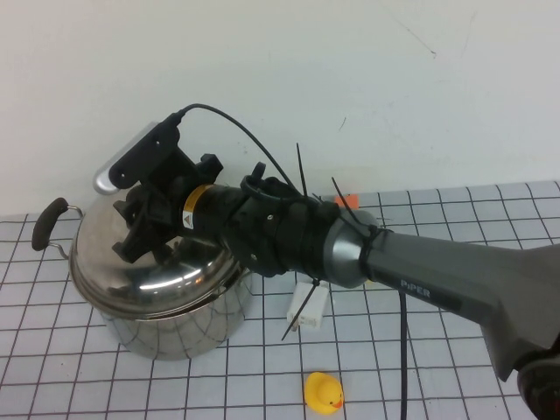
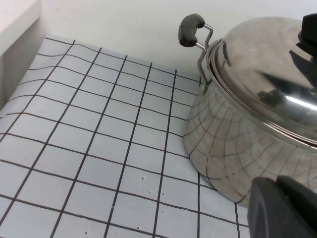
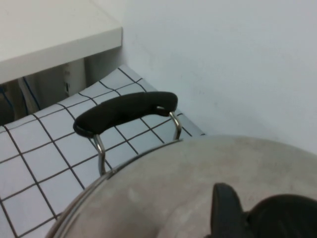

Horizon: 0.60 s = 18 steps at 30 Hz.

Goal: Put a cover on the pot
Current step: Place the pot lid on the pot

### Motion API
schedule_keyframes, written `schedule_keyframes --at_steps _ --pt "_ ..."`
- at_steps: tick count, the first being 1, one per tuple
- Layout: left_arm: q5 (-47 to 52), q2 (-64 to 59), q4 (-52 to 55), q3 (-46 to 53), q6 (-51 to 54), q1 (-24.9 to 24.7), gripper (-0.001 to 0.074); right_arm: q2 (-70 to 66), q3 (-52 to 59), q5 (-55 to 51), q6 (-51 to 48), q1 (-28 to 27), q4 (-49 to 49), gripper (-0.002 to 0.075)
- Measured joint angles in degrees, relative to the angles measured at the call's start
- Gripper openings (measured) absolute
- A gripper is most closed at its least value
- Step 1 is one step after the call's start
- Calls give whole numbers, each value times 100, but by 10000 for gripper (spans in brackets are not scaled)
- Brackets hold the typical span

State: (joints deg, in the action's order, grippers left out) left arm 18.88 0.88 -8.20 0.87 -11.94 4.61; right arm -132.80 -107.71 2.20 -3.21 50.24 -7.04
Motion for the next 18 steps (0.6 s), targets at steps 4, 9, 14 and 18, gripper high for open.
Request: schedule_keyframes --at_steps 4,9,14,18 --pt "0 0 0 0 0 0 -3 -35 -3 77 -73 0 0 337" --pt "0 0 0 0 0 0 -3 -137 -25 287 -106 0 84 337" --pt "0 0 0 0 0 0 -3 -160 -25 296 -106 0 111 337" --pt "0 0 0 0 0 0 -3 -160 -25 296 -106 0 146 337"
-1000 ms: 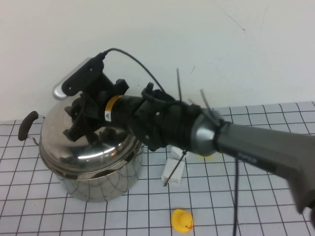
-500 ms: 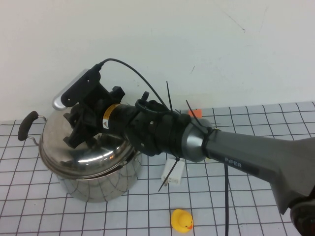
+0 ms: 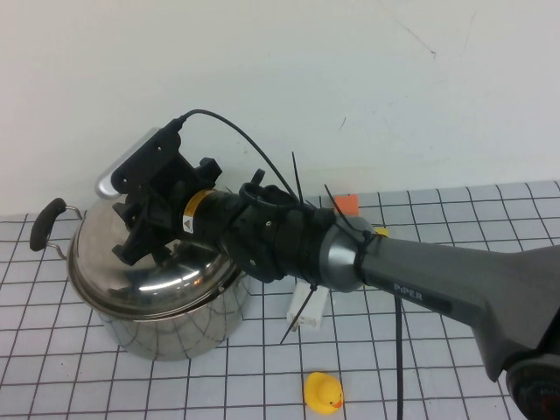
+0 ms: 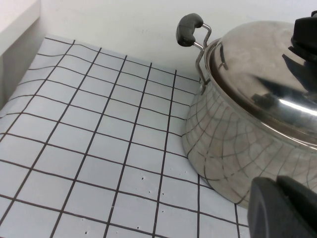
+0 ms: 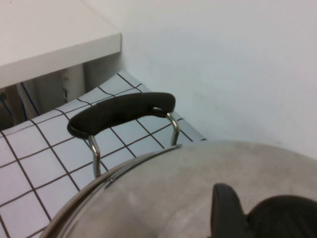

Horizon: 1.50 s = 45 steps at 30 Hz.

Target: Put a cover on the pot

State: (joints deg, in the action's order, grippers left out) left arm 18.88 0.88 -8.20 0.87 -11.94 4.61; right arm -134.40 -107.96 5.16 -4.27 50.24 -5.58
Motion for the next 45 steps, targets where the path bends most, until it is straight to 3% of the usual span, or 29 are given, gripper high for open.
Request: schedule_keyframes --at_steps 3,6,8,11,14,21,23,27,33,37,45 --pt "0 0 0 0 0 0 -3 -11 0 -10 0 -12 -2 344" --pt "0 0 0 0 0 0 -3 3 -11 -33 0 -47 2 439" --pt "0 0 0 0 0 0 -3 107 -11 -294 17 -69 2 499" --pt "0 0 0 0 0 0 -3 541 0 -1113 143 -94 -117 515" --pt "0 0 0 0 0 0 -3 1309 188 -1756 427 -114 -413 450" --pt "0 0 0 0 13 0 -3 3750 2436 -1100 868 -114 -726 73" --pt "0 0 0 0 13 0 -3 4366 3127 -937 868 -114 -749 33" --pt "0 0 0 0 13 0 -3 5685 4125 -1082 857 -114 -754 6" --pt "0 0 0 0 13 0 -2 7888 5409 -2373 100 -114 -927 -1" --pt "0 0 0 0 13 0 -3 9415 6311 -2452 -61 -114 -1069 -1" --pt "0 0 0 0 13 0 -3 10830 7542 -2546 265 -114 -1425 -2"
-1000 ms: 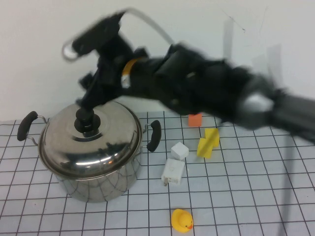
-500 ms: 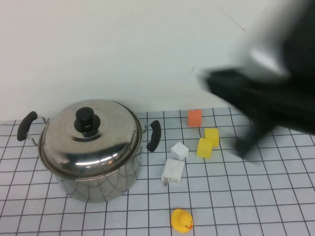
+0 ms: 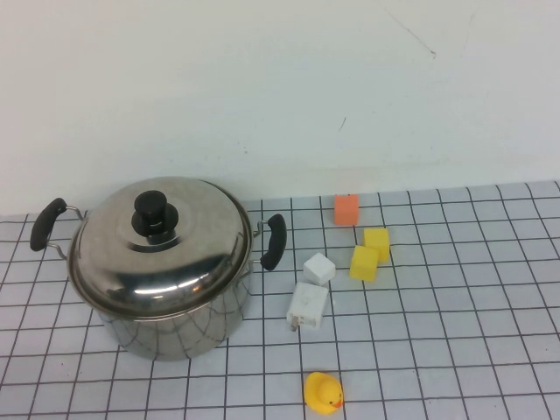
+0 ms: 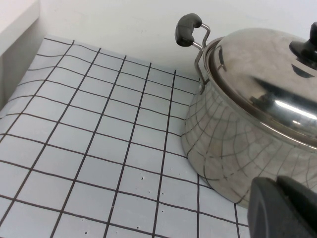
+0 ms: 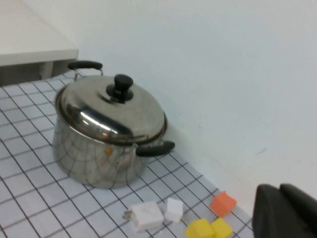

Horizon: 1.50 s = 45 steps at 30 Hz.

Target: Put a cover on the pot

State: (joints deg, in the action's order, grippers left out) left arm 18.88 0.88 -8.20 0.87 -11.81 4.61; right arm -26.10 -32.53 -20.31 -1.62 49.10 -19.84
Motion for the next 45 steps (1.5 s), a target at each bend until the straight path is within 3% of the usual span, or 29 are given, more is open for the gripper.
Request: schedule_keyframes --at_steps 6,11,17,26,30,37,45 --pt "0 0 0 0 0 0 -3 636 769 11 -206 -391 464 -2" --pt "0 0 0 0 0 0 -3 1038 1664 678 -1264 -1884 1598 -2" --pt "0 0 0 0 0 0 -3 1646 2348 725 -1526 -3761 2076 -2" --pt "0 0 0 0 -11 0 -3 2625 3218 528 -1420 -5133 2436 -2" --pt "0 0 0 0 -11 0 -3 2679 3404 488 -1323 -5380 2473 -2" --pt "0 0 0 0 -11 0 -3 2679 3393 185 -544 -5380 2473 -2" --pt "0 0 0 0 -11 0 -3 2679 3386 138 -429 -5189 2473 -2"
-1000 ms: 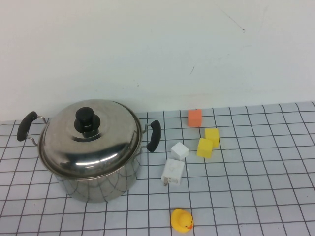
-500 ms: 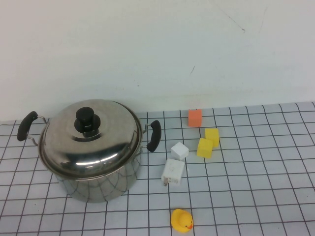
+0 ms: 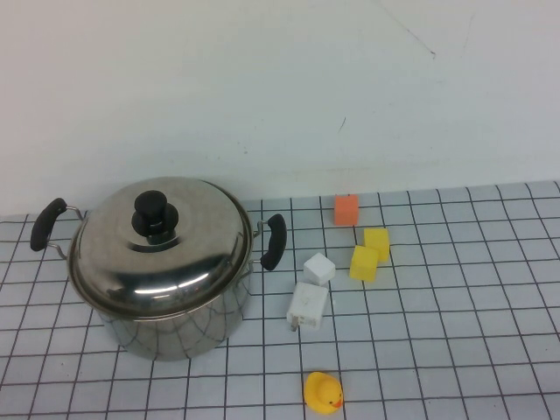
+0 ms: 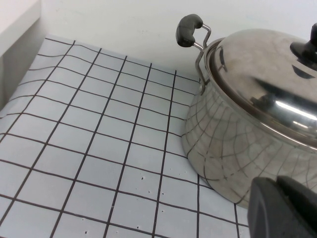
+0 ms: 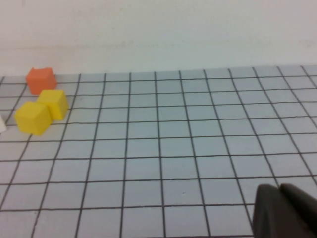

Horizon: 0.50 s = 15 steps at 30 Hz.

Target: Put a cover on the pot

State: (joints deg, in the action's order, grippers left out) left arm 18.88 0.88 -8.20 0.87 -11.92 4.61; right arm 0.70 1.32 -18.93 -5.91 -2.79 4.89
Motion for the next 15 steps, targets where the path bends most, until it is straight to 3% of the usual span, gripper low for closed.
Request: schedule_keyframes --at_steps 15 --pt "0 0 0 0 0 0 -3 0 -14 -47 0 107 0 -2"
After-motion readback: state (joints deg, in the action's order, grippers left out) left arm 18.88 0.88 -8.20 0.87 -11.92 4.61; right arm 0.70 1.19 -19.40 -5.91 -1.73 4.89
